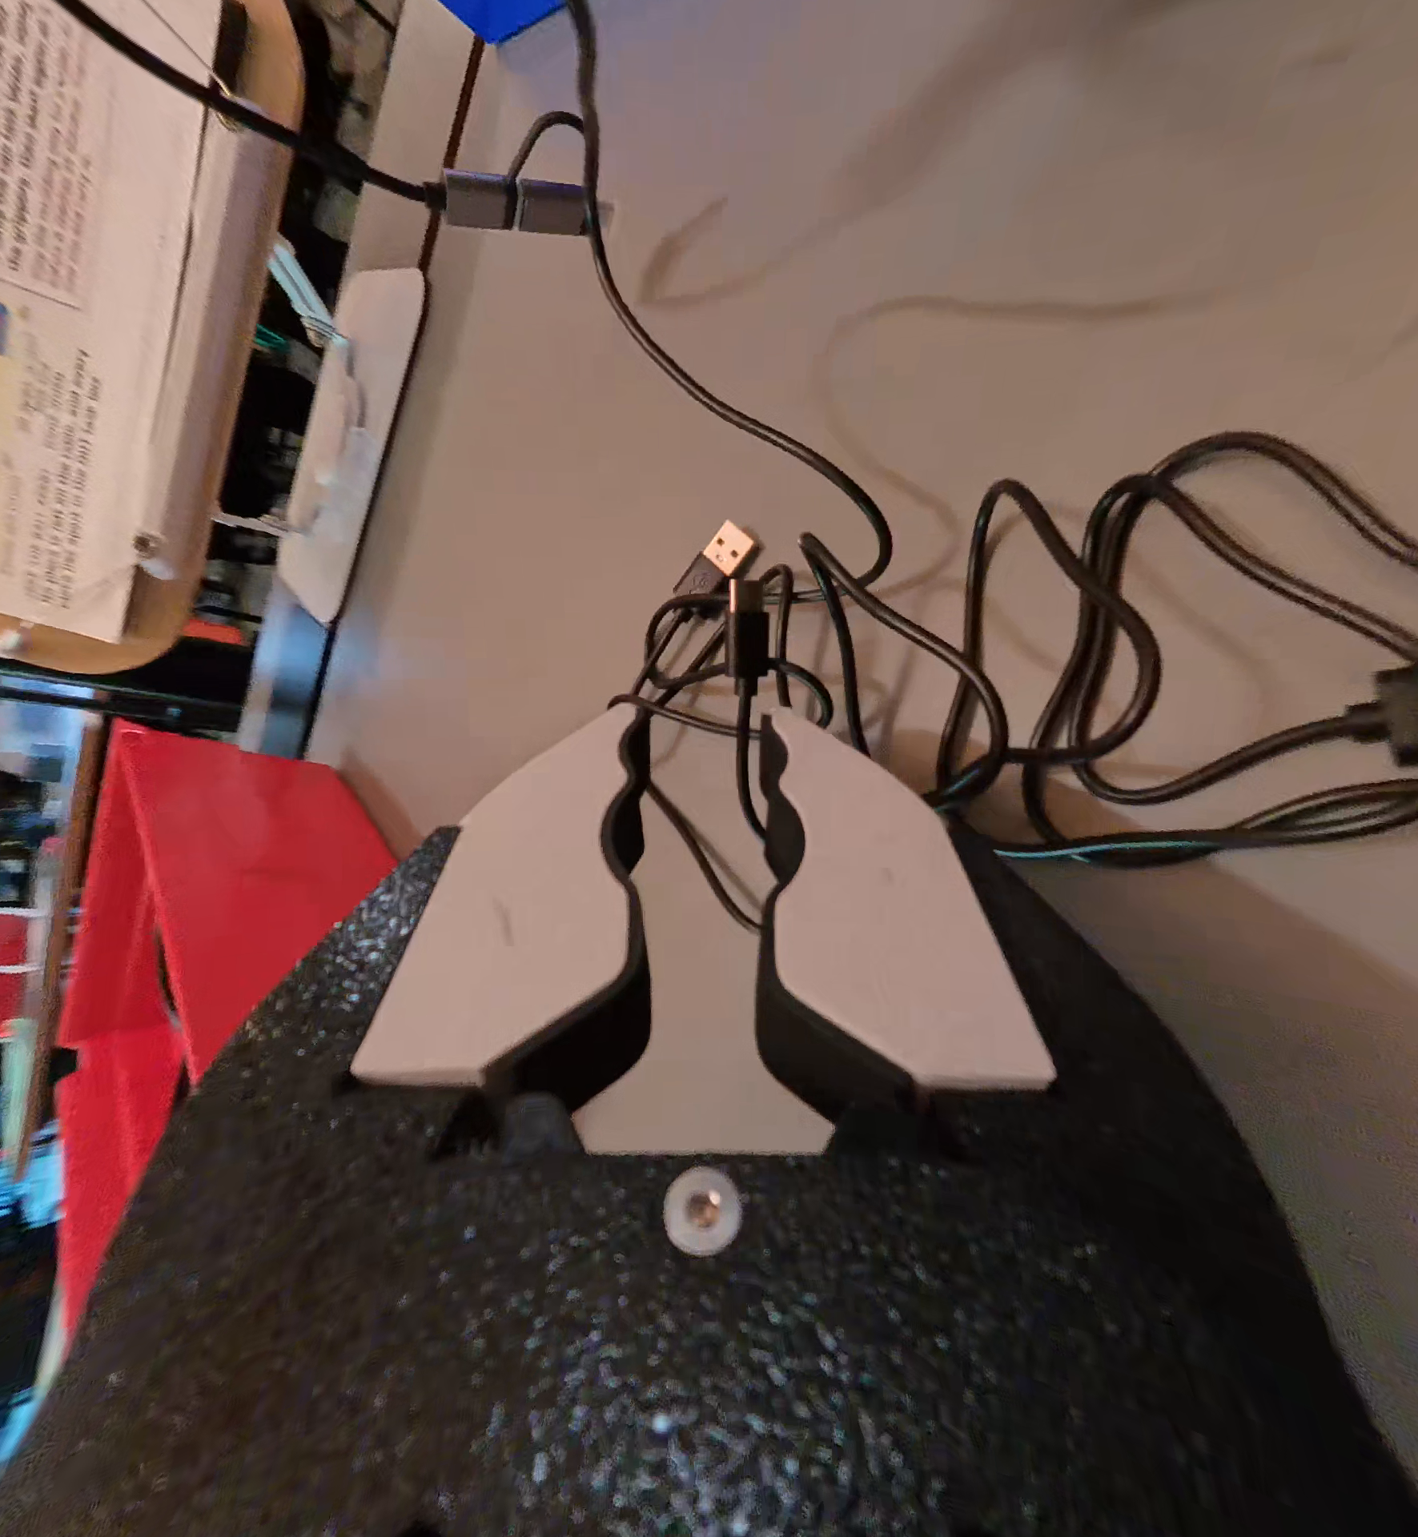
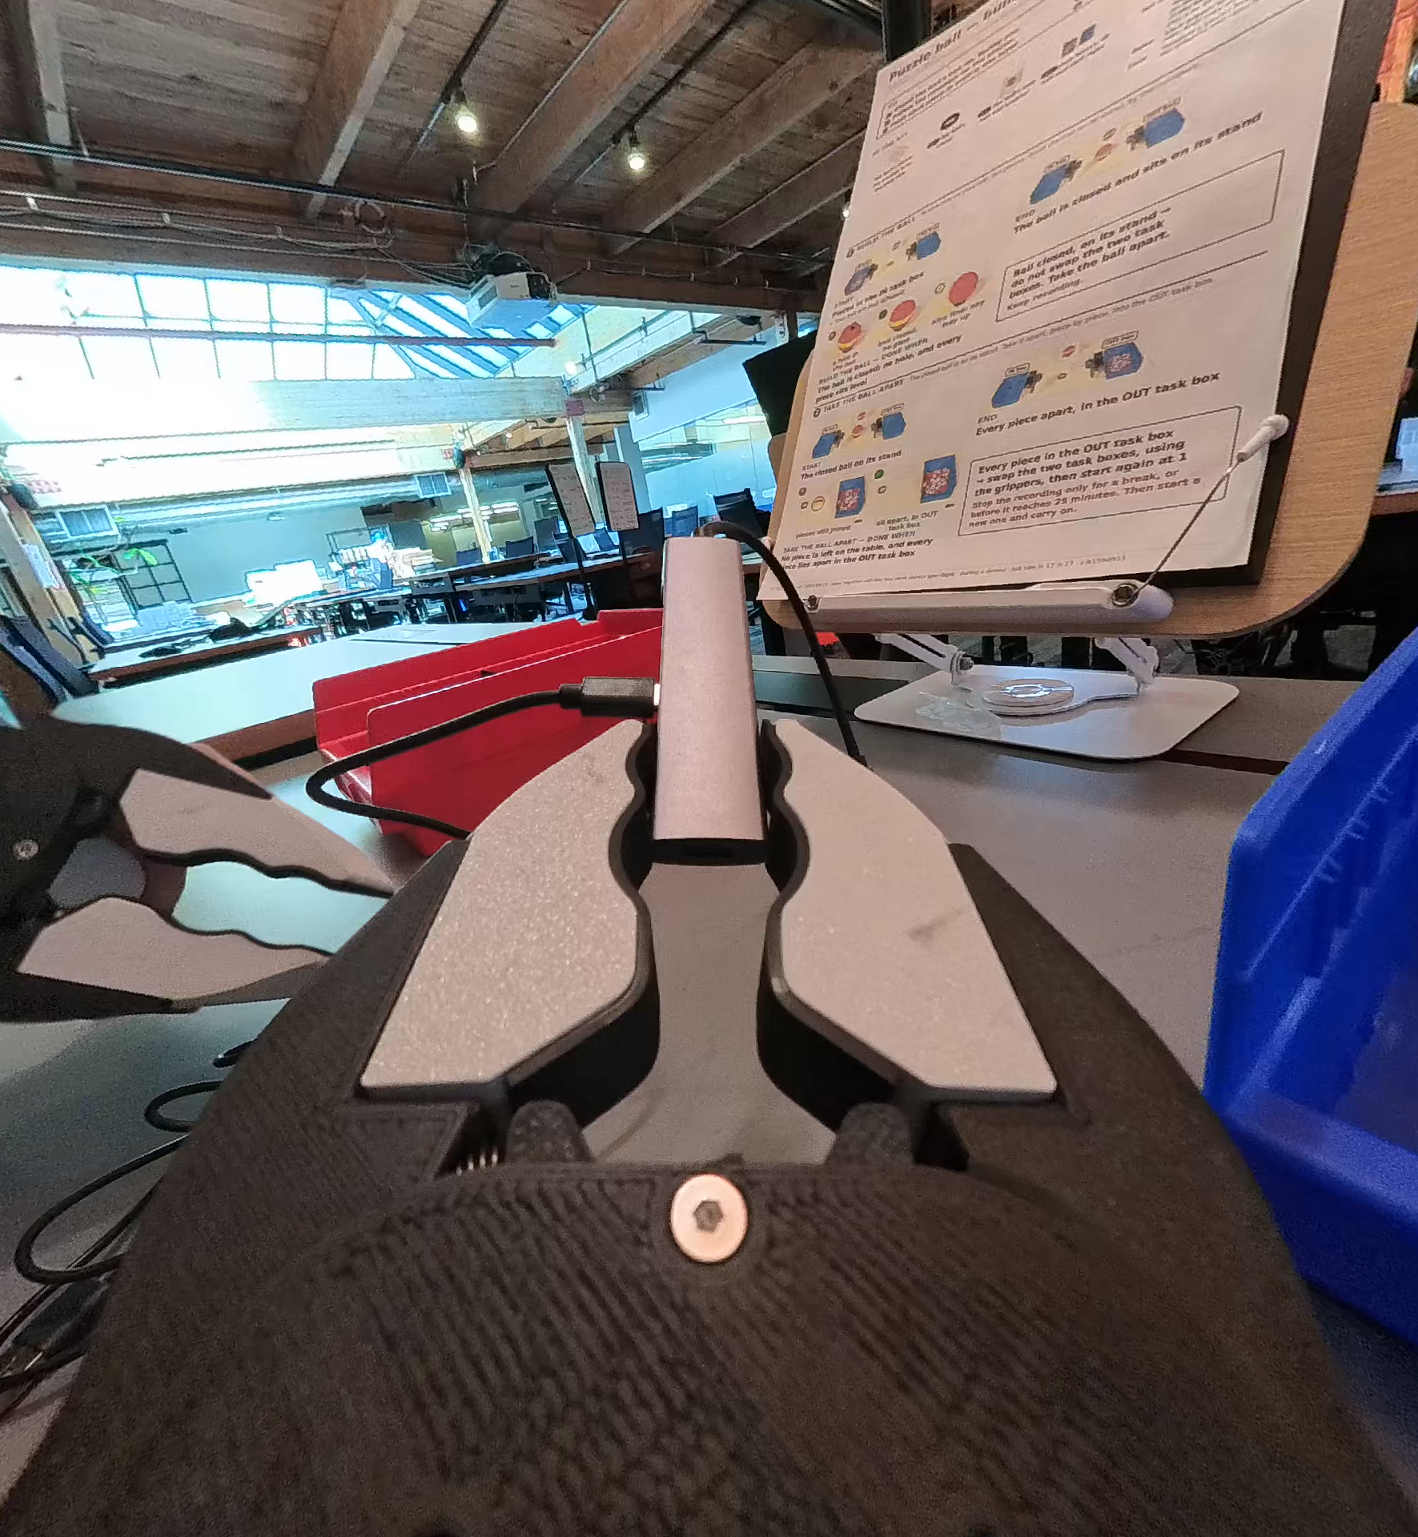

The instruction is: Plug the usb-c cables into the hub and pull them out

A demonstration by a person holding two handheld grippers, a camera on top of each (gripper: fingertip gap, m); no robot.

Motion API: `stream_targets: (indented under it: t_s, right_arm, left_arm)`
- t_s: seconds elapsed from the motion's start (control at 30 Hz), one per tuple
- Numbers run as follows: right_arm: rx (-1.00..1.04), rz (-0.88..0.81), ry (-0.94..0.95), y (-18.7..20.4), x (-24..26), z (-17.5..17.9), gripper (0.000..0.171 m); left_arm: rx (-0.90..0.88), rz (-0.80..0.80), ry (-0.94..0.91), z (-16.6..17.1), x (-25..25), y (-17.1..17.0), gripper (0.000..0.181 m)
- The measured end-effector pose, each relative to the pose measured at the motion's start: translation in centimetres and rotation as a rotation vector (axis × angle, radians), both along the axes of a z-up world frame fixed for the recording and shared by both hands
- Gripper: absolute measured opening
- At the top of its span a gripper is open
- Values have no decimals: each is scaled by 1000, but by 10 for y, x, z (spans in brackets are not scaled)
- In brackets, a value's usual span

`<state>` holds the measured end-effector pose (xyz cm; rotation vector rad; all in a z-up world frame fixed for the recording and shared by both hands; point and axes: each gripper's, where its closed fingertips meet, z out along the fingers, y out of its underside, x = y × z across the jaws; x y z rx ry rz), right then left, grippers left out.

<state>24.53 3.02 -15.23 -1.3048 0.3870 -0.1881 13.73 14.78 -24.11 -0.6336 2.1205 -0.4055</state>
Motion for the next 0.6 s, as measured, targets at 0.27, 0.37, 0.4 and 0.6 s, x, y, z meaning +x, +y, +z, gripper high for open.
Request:
stream_targets:
  t_s: [0.27, 0.37, 0.4, 0.6]
  right_arm:
    - [5, -2, -1, -1, 0, 0, 24]
    - [3, -3, -2, -1, 0, 0, 24]
    - [3, -3, -2, -1, 0, 0, 24]
    - [0, -3, -2, 0, 0, 0, 24]
  left_arm:
    - [188, -44, -50, -17, 10, -9, 19]
    - [187, -3, -99, -15, 17, -7, 10]
    - [171, 10, -112, -15, 18, -7, 10]
    - [24, 184, -116, -5, 20, 8, 9]
